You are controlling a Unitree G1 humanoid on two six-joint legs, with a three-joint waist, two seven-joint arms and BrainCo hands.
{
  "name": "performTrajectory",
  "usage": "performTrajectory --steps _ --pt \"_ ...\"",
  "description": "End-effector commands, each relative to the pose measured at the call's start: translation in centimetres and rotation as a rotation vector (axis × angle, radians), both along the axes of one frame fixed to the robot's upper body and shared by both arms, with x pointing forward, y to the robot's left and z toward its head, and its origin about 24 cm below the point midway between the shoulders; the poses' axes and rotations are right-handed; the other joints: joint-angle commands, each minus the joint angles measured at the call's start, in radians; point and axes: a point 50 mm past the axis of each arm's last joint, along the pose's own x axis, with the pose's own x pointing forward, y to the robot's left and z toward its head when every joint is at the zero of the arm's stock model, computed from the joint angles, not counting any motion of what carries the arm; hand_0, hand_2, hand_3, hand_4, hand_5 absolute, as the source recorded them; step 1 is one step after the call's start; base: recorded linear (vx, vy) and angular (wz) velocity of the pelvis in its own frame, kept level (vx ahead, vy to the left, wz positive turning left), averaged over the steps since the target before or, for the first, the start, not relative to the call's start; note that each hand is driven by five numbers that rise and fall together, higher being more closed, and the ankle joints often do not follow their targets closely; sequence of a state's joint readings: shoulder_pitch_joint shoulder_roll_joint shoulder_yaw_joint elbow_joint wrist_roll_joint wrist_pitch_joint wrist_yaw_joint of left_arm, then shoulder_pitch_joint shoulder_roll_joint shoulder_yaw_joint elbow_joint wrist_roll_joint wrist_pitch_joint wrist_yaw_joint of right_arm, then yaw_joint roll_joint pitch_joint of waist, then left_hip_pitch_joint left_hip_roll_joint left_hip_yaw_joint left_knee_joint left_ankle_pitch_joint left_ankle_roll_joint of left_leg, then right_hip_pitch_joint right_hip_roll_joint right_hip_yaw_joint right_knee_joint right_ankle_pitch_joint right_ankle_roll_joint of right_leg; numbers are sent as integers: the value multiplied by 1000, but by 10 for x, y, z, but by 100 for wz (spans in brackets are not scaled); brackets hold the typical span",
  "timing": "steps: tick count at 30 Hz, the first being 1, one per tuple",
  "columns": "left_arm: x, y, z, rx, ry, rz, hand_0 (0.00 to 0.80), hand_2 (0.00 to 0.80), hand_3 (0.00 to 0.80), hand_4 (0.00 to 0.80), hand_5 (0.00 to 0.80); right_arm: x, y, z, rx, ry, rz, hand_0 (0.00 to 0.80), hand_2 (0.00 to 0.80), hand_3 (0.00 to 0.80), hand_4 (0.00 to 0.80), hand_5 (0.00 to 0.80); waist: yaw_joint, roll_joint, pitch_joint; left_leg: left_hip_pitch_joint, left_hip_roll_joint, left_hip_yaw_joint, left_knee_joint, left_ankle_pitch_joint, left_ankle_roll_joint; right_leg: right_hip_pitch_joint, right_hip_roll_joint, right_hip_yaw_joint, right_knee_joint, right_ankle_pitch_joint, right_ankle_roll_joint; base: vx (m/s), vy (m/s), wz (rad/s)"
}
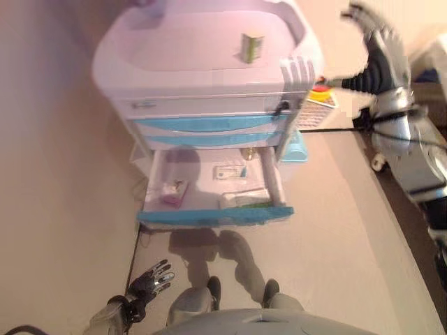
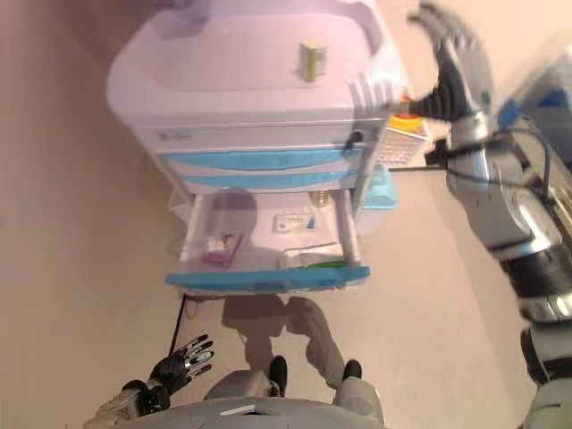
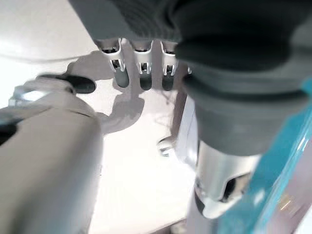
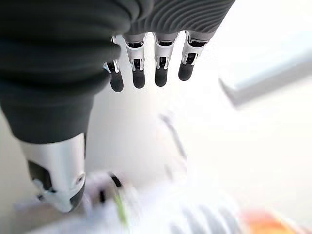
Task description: Open the drawer and pick up the medicine
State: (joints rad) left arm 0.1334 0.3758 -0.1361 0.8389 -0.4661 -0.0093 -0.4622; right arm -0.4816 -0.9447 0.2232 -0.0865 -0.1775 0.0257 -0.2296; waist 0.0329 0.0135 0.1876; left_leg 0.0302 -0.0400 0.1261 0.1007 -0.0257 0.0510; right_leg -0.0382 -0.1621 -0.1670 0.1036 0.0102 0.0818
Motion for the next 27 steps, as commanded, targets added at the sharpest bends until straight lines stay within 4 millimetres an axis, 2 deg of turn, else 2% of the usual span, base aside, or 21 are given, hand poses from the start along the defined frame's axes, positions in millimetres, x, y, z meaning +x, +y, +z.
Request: performTrajectory --steps 1,5,6,7,8,10,12,15,17,18,24,27 --pt "6 1 -2 116 38 -156 0 0 0 0 0 -13 14 5 35 107 222 0 0 0 0 0 -43 15 6 5 8 -6 2 -109 -8 20 -32 -10 134 -101 56 -27 -43 -56" --pt "14 -2 -4 216 52 -278 0 0 0 0 0 -27 18 -17 96 340 402 0 0 0 0 0 -88 12 13 11 16 20 1 -111 -11 10 -27 9 133 -97 58 -22 -40 -39" --pt "21 -4 -3 275 43 -327 0 0 0 0 0 -32 20 -26 139 457 503 0 0 0 0 0 -106 10 18 11 20 28 2 -111 -12 4 -25 15 134 -99 57 -33 -30 -26" --pt "21 -5 -3 275 42 -328 0 0 0 0 0 -32 19 -26 139 458 502 0 0 0 0 0 -104 11 18 11 20 29 2 -111 -12 4 -25 15 135 -99 57 -64 -40 -17" --pt "28 -4 -3 361 44 -383 0 0 0 0 0 -43 26 -37 121 604 664 0 0 0 0 0 -126 6 26 8 22 39 7 -111 -15 -6 -22 22 142 -103 57 -61 -36 -10" --pt "39 -2 1 466 18 -477 0 0 0 0 0 -52 25 -54 101 822 765 0 0 0 0 0 -143 -1 37 5 20 48 15 -115 -17 -19 -23 27 155 -104 60 -73 -37 -7" --pt "46 -2 3 510 10 -519 0 0 0 0 0 -57 22 -67 66 954 795 0 0 0 0 0 -155 -3 42 -1 22 53 19 -111 -19 -30 -20 34 158 -102 58 -52 -14 -11" --pt "62 1 11 600 -31 -567 0 0 0 0 0 -66 13 -92 122 1170 818 0 0 0 0 0 -178 -4 60 -3 23 63 24 -109 -23 -41 -17 44 164 -101 58 -48 8 -6" --pt "70 6 17 639 -54 -553 0 0 0 0 0 -73 7 -109 217 1273 843 0 0 0 0 0 -194 -3 69 -3 22 71 28 -107 -26 -47 -16 51 166 -97 59 -29 45 -9" --pt "81 9 23 670 -82 -540 0 0 0 0 0 -79 3 -123 277 1342 852 0 0 0 0 0 -208 -3 77 2 19 77 32 -110 -27 -48 -17 57 171 -98 61 -9 67 -8" --pt "112 36 49 782 -138 -420 0 0 0 0 0 -103 -19 -182 460 1519 790 0 0 0 0 0 -250 10 97 -7 16 105 52 -112 -31 -67 -19 71 174 -92 59 -8 109 -12" --pt "120 56 62 820 -134 -359 0 0 0 0 0 -114 -27 -199 540 1561 774 0 0 0 0 0 -271 15 107 -9 13 116 59 -114 -33 -76 -20 78 180 -94 58 7 132 -5"
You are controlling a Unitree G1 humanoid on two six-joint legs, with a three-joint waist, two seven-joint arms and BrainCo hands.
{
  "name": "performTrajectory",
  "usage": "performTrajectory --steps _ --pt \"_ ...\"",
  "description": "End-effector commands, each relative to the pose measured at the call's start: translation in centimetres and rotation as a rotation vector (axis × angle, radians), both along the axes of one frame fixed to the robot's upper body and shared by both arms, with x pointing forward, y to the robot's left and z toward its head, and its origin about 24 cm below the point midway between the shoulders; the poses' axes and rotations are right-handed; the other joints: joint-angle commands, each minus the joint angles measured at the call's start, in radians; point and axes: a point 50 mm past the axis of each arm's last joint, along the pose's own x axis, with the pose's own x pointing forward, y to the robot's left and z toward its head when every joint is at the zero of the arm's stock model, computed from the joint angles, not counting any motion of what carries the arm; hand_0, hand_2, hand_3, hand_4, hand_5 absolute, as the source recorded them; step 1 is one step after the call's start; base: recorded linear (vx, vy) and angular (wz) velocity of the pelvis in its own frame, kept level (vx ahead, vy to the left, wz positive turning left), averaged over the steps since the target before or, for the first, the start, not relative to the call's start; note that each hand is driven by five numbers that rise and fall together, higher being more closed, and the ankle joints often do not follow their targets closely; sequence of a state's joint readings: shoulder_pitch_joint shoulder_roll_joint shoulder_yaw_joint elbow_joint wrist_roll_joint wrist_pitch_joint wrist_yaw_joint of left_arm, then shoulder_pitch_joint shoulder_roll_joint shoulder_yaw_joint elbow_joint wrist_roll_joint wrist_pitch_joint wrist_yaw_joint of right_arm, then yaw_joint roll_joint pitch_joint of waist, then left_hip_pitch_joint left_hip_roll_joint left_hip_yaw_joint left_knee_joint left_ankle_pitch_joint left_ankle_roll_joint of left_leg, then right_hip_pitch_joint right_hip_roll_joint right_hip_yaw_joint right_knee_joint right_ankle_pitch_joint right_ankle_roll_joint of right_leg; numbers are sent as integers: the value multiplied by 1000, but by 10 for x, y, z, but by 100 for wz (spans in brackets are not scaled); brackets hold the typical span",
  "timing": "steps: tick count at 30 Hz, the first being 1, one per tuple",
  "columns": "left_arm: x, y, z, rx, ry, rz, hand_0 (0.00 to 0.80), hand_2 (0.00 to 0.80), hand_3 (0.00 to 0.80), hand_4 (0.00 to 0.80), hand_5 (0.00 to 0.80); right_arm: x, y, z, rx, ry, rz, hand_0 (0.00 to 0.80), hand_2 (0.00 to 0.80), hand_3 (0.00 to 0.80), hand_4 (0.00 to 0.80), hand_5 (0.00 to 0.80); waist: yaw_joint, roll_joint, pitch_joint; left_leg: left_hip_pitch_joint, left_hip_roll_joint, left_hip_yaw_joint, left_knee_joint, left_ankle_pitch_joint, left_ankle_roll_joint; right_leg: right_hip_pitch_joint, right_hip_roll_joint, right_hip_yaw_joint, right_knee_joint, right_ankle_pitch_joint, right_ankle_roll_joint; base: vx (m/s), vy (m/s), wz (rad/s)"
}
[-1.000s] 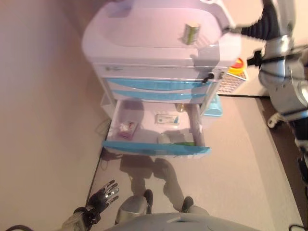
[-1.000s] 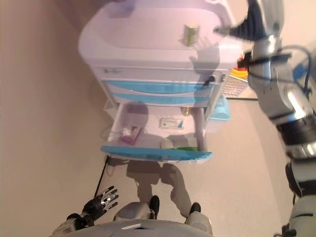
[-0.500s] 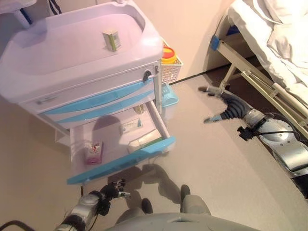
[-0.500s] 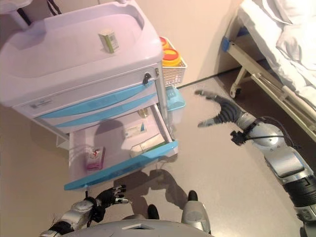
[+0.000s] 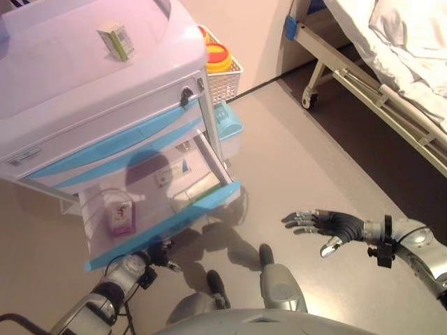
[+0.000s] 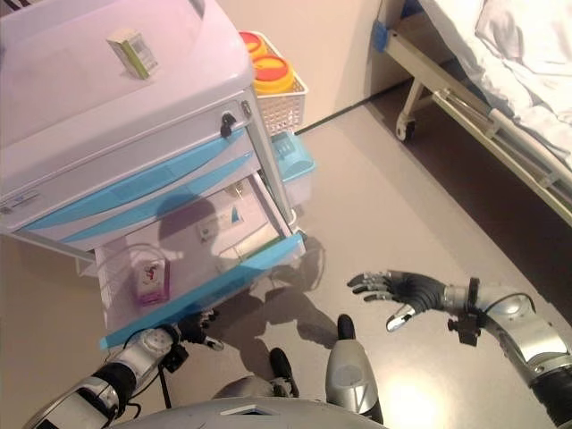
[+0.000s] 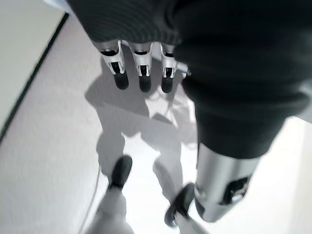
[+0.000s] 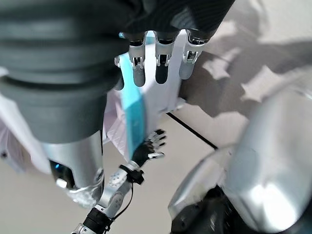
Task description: Open the drawer and pick up the medicine
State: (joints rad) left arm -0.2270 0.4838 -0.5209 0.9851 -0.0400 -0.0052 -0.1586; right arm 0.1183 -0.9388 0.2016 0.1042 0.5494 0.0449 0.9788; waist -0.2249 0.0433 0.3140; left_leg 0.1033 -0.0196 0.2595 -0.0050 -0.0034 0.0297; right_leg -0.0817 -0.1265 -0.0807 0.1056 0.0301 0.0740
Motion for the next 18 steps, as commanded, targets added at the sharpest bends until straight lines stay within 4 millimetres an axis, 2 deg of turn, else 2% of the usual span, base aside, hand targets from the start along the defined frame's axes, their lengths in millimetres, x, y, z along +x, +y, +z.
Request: performTrajectory --steps 1,9,18 --pt "32 56 42 124 -158 143 0 0 0 0 0 -8 10 -6 82 -10 78 0 0 0 0 0 -20 -11 -16 -84 -8 -14 166 -136 -13 -37 -56 -5 179 -113 65 -2 154 -11" --pt "35 102 67 139 -248 392 0 0 0 0 0 -12 -7 -11 87 8 -5 0 0 0 0 0 -69 13 20 -89 -22 15 175 -138 -23 -60 -57 25 186 -127 61 5 179 -13" --pt "29 132 86 106 -309 567 0 0 0 0 0 -17 -23 -11 32 -18 -41 0 0 0 0 0 -90 20 43 -103 -33 27 186 -144 -23 -73 -60 44 184 -126 61 -6 116 -10"
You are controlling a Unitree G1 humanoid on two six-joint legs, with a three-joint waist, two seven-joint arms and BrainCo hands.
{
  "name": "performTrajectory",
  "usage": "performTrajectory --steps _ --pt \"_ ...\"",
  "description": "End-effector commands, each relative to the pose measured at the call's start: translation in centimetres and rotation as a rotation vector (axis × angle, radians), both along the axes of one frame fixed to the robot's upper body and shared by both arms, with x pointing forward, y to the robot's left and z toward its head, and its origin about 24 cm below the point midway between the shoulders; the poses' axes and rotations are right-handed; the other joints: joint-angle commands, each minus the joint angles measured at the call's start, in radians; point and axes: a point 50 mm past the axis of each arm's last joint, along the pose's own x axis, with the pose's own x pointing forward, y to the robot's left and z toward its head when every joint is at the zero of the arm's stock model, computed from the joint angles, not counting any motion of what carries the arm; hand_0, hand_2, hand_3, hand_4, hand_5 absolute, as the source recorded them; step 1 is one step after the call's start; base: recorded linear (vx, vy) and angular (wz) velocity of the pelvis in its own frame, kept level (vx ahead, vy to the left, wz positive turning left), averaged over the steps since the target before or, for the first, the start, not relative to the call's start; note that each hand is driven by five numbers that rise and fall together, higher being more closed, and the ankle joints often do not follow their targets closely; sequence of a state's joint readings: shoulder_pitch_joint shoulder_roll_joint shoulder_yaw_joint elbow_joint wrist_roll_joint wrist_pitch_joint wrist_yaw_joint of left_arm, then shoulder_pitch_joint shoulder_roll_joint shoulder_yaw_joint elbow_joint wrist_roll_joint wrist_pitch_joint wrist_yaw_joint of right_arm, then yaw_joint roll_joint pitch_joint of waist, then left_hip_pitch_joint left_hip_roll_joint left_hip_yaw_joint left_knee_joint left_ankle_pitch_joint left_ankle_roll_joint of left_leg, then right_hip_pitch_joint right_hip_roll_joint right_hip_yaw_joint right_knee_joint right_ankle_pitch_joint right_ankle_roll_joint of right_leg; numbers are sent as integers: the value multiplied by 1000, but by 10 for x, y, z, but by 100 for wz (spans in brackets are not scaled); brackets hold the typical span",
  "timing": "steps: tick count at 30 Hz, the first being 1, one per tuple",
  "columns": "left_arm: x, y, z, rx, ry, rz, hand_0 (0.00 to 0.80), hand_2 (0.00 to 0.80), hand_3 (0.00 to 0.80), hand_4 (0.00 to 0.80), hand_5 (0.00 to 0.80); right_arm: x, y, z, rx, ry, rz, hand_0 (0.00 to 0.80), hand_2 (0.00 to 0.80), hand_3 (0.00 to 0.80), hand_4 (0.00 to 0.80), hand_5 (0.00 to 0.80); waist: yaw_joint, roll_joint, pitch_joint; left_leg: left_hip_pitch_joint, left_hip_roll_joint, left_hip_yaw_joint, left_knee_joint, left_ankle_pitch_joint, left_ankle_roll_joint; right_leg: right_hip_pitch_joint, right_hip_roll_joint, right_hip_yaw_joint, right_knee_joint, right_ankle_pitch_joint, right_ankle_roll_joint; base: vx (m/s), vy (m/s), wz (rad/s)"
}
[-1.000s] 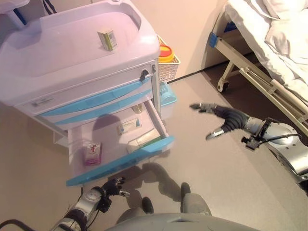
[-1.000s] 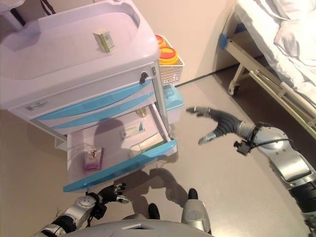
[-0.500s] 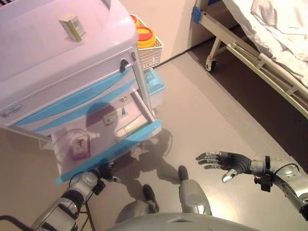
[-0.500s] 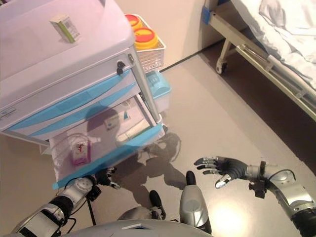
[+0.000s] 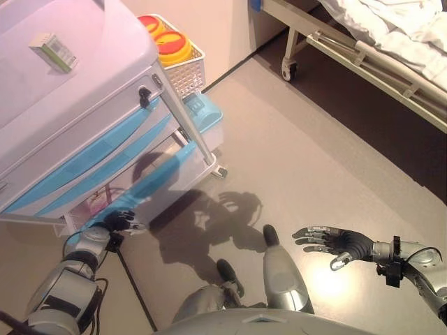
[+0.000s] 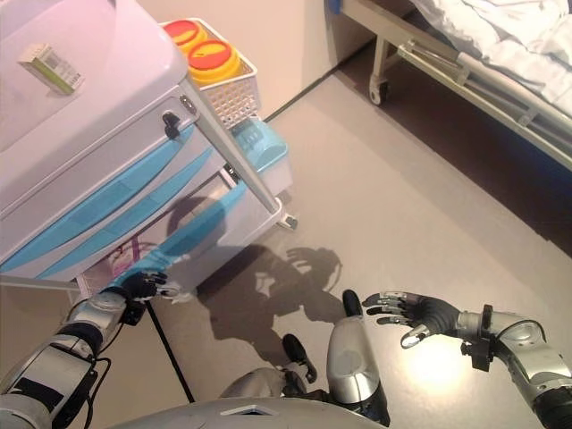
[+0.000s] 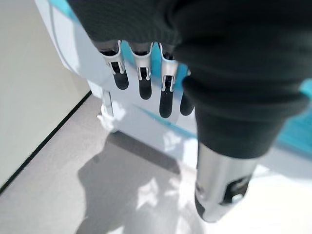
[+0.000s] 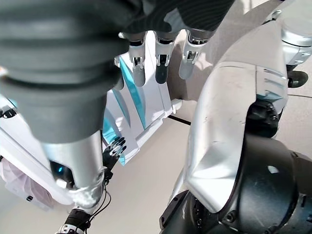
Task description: Open the drawer and pick up the medicine
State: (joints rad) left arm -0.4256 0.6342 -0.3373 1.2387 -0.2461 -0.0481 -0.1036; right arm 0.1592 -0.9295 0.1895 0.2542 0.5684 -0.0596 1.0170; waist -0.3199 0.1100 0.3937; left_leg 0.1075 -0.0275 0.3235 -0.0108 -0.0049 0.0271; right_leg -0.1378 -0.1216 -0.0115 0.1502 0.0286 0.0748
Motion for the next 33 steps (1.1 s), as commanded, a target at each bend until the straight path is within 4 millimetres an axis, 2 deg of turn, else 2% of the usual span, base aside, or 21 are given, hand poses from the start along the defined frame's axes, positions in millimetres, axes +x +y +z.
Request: performTrajectory --steps 1,8,17,25,29,33 --pt "-9 41 25 56 -75 141 0 0 0 0 0 -3 0 5 23 -58 19 0 0 0 0 0 6 -47 -36 -108 -26 -38 191 -142 -20 -17 -65 -25 138 -125 60 -7 60 -1" --pt "-15 46 24 72 -68 167 0 0 0 0 0 1 -3 9 5 -77 1 0 0 0 0 0 16 -54 -27 -120 -26 -45 198 -142 -21 -18 -68 -27 128 -120 62 -12 32 -1" --pt "-21 71 44 86 -116 296 0 0 0 0 0 2 -4 9 -5 -92 -15 0 0 0 0 0 27 -63 -11 -137 -20 -53 207 -139 -25 -23 -70 -32 124 -120 61 -9 7 0" --pt "-19 77 51 75 -159 384 0 0 0 0 0 13 -6 16 -18 -126 -51 0 0 0 0 0 30 -73 8 -169 -11 -51 231 -136 -28 -50 -75 -29 133 -114 57 -16 23 0" --pt "-12 83 66 68 -234 452 0 0 0 0 0 20 -5 21 -6 -155 -55 0 0 0 0 0 28 -87 29 -204 0 -45 256 -136 -27 -87 -72 -17 146 -106 55 -69 24 1" --pt "1 93 96 23 -339 472 0 0 0 0 0 26 2 24 20 -187 -39 0 0 0 0 0 27 -113 67 -268 18 -33 306 -139 -22 -147 -62 1 173 -91 53 -112 -13 -3"
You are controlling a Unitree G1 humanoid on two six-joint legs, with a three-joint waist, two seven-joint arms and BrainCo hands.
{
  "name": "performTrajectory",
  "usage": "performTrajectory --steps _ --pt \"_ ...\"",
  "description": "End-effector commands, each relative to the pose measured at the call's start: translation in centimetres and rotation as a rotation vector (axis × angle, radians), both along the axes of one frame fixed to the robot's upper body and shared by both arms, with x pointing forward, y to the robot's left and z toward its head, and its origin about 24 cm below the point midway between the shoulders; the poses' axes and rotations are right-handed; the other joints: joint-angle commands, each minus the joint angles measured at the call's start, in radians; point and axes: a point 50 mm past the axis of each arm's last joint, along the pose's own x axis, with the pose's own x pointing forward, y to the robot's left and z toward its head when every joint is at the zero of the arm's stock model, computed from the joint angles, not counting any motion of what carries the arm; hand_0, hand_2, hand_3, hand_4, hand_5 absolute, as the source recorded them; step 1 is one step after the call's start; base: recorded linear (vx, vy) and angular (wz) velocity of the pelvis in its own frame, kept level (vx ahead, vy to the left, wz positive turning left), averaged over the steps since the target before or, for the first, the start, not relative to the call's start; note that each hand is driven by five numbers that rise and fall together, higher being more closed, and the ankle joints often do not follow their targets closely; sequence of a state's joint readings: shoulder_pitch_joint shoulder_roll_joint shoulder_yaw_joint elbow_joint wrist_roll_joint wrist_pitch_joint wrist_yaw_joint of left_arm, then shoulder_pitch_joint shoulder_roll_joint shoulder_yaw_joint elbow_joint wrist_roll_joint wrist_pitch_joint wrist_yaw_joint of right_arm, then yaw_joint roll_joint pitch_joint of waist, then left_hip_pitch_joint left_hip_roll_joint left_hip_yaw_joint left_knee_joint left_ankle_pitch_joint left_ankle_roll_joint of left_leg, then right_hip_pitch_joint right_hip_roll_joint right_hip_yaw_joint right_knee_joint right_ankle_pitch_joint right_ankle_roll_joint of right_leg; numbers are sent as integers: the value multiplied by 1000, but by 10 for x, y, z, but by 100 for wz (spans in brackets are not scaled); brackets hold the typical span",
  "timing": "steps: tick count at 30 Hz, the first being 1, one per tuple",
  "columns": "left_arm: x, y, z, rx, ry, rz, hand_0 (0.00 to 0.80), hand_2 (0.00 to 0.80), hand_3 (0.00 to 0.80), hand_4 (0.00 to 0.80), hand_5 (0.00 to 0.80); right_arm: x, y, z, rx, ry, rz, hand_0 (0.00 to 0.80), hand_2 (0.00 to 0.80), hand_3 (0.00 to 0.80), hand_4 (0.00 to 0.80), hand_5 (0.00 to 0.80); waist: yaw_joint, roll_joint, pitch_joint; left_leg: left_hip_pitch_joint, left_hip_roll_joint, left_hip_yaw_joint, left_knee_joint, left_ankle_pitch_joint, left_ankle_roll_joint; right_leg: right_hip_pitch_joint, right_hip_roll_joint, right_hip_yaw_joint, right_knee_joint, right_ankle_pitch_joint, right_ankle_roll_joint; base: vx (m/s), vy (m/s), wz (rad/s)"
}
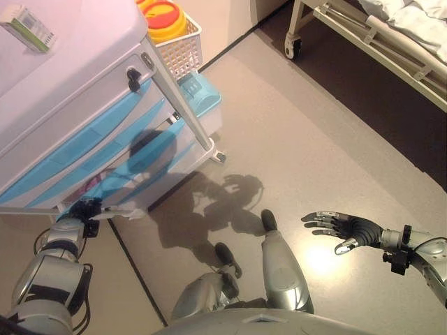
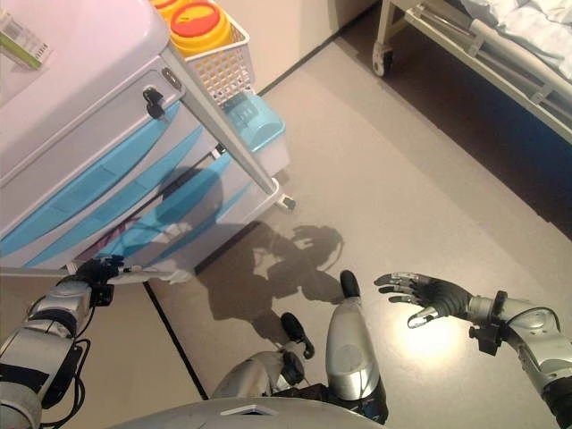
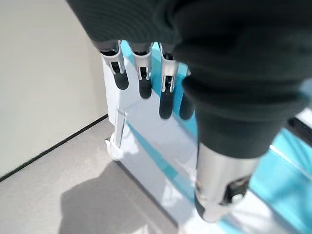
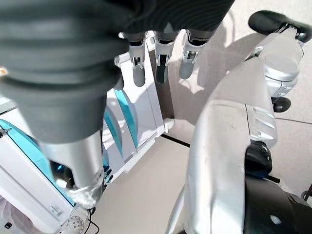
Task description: Open the drawer and pick up the medicine
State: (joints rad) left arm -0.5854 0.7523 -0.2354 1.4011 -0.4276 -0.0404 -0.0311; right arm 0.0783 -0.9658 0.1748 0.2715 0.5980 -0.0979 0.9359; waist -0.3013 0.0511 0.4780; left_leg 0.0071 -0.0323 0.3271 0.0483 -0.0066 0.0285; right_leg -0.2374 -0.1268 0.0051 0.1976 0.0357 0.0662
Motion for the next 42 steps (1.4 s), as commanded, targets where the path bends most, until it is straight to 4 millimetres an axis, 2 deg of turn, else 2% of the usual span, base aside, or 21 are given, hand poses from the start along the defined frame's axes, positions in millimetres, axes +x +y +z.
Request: performTrajectory --steps 1,6,11,13,14,18,22,26,28,29,31,34,36,40,41,42 --pt "-9 38 43 34 -127 126 0 0 0 0 0 0 11 1 63 -46 32 0 0 0 0 0 9 -57 -12 -176 25 -36 255 -138 -23 -56 -55 -14 130 -98 61 -123 -34 -8" --pt "20 29 74 82 -290 33 0 0 0 0 0 6 22 6 120 -111 56 0 0 0 0 0 25 -81 32 -227 35 -37 294 -142 -14 -99 -44 -6 153 -74 64 -101 -69 -3" --pt "49 -6 80 119 -351 -158 0 0 0 0 0 7 28 4 164 -148 32 0 0 0 0 0 48 -84 38 -228 29 -48 273 -129 -13 -91 -47 -22 144 -59 65 -35 -68 2" --pt "53 -14 80 126 -366 -177 0 0 0 0 0 9 27 6 169 -160 20 0 0 0 0 0 55 -78 39 -217 25 -52 252 -119 -12 -84 -48 -31 139 -52 66 -2 -13 9" --pt "54 -14 81 122 -375 -167 0 0 0 0 0 9 27 6 170 -165 16 0 0 0 0 0 57 -76 37 -214 23 -52 249 -119 -12 -83 -49 -34 139 -51 66 3 2 9" --pt "58 1 108 118 -430 -65 0 0 0 0 0 15 31 7 169 -177 32 0 0 0 0 0 50 -81 33 -212 22 -54 257 -130 -7 -90 -54 -32 160 -29 65 -1 -17 5" --pt "60 1 111 4 -459 -114 0 0 0 0 0 11 40 2 193 -172 41 0 0 0 0 0 50 -89 28 -209 25 -58 262 -136 -5 -86 -53 -31 165 -25 66 2 -74 3" --pt "64 -31 80 -185 -406 -322 0 0 0 0 0 7 41 -2 171 -182 2 0 0 0 0 0 64 -80 17 -188 20 -63 234 -130 -6 -58 -51 -45 141 -31 69 -11 -63 6" --pt "61 -58 54 -289 -355 -433 0 0 0 0 0 10 36 -5 124 -210 -91 0 0 0 0 0 78 -70 13 -174 16 -72 221 -129 -6 -38 -53 -53 132 -39 69 -24 -61 4" --pt "60 -63 49 -311 -345 -459 0 0 0 0 0 11 34 -6 110 -218 -117 0 0 0 0 0 81 -68 11 -170 15 -73 217 -128 -6 -34 -54 -56 130 -39 69 -21 -59 2" --pt "49 -87 21 -405 -267 -533 0 0 0 0 0 14 27 -12 70 -214 -235 0 0 0 0 0 93 -57 3 -149 12 -82 193 -121 -6 -9 -53 -68 118 -46 67 -10 -69 7" --pt "14 -129 -37 -556 -115 -618 0 0 0 0 0 13 24 -30 26 -183 -364 0 0 0 0 0 114 -40 -20 -100 5 -104 140 -108 -3 43 -50 -91 95 -54 69 8 -117 4" --pt "-8 -147 -62 -637 -33 -642 0 0 0 0 0 11 28 -36 32 -167 -395 0 0 0 0 0 126 -30 -38 -73 2 -115 112 -101 -2 76 -46 -108 80 -65 70 28 -136 5" --pt "-45 -166 -92 -788 71 -617 0 0 0 0 0 4 43 -52 49 -123 -455 0 0 0 0 0 152 -16 -81 -26 -2 -141 63 -86 -3 126 -35 -135 64 -82 71 33 -153 11" --pt "-45 -166 -92 -788 71 -617 0 0 0 0 0 4 43 -52 49 -123 -455 0 0 0 0 0 153 -15 -83 -29 -1 -140 62 -85 -3 124 -34 -135 61 -80 71 13 -199 9" --pt "-60 -172 -102 -861 100 -585 0 0 0 0 0 0 50 -60 80 -95 -484 0 0 0 0 0 164 -14 -105 -13 -1 -154 43 -79 -5 144 -29 -150 53 -91 68 9 -179 20"
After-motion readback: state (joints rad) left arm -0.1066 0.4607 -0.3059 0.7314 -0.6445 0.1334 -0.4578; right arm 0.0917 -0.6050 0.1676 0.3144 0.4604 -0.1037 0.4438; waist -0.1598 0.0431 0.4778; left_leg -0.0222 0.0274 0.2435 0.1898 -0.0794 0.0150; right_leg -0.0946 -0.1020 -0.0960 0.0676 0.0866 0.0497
